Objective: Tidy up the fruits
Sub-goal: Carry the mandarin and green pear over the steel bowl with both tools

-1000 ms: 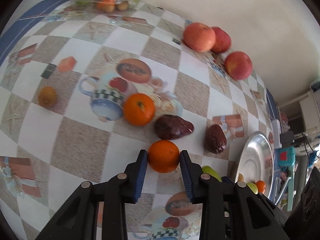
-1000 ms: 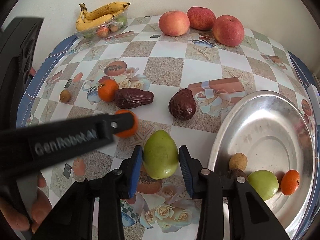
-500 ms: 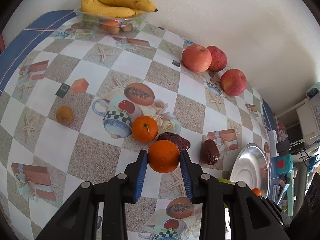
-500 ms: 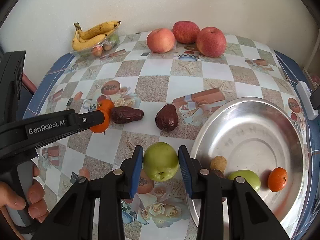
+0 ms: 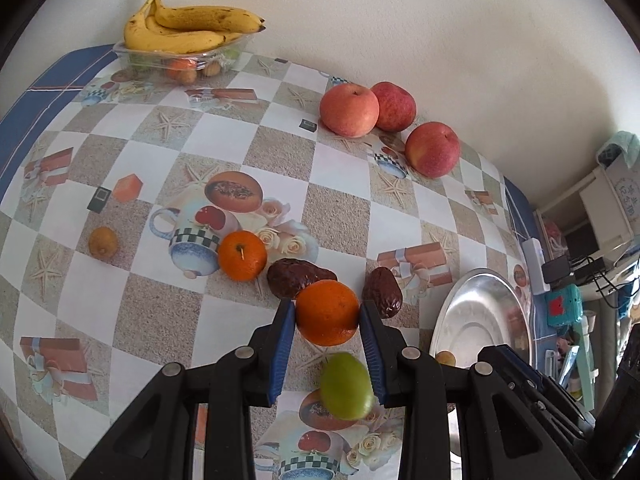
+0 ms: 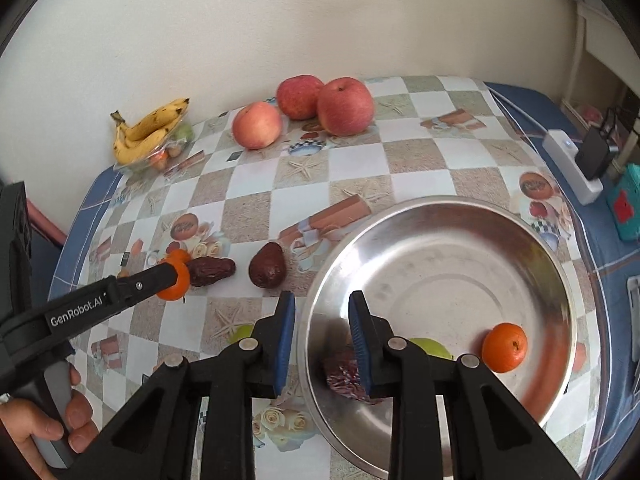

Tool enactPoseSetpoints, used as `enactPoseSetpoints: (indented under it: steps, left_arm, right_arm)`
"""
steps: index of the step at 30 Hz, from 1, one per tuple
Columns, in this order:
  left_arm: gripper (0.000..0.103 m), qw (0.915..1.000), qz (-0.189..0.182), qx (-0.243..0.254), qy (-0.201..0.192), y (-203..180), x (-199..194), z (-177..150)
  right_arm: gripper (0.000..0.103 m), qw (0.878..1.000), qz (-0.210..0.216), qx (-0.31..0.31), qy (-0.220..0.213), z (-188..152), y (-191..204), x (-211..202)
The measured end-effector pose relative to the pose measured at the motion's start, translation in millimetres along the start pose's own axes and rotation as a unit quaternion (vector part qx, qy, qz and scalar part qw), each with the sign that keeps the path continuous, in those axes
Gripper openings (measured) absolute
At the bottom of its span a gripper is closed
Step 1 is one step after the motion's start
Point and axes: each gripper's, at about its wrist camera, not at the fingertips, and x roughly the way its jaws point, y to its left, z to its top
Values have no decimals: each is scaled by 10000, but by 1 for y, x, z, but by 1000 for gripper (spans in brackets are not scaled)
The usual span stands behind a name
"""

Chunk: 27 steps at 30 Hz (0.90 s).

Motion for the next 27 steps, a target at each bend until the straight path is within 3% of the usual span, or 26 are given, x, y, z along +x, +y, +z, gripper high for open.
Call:
enactPoseSetpoints:
  steps: [6,15,22,27]
  left_arm:
    - [35,9995,145,-252,100,20,3,-1]
    - [35,9930,563,-1030,-139,90,-17,2]
    - [35,9907,410,-1296,66,112,-8,1]
    - [35,9867,519,-1542,-30,127,-12,2]
  right_arm:
    - [29,9990,185,-346,201,-6,23,13]
    - [29,9907,987,-747,567,-20,86,44]
    - [31,9875,1213,-785,624,-22,119,60]
    - [32,9854,1322,-753,767,-23,135,75]
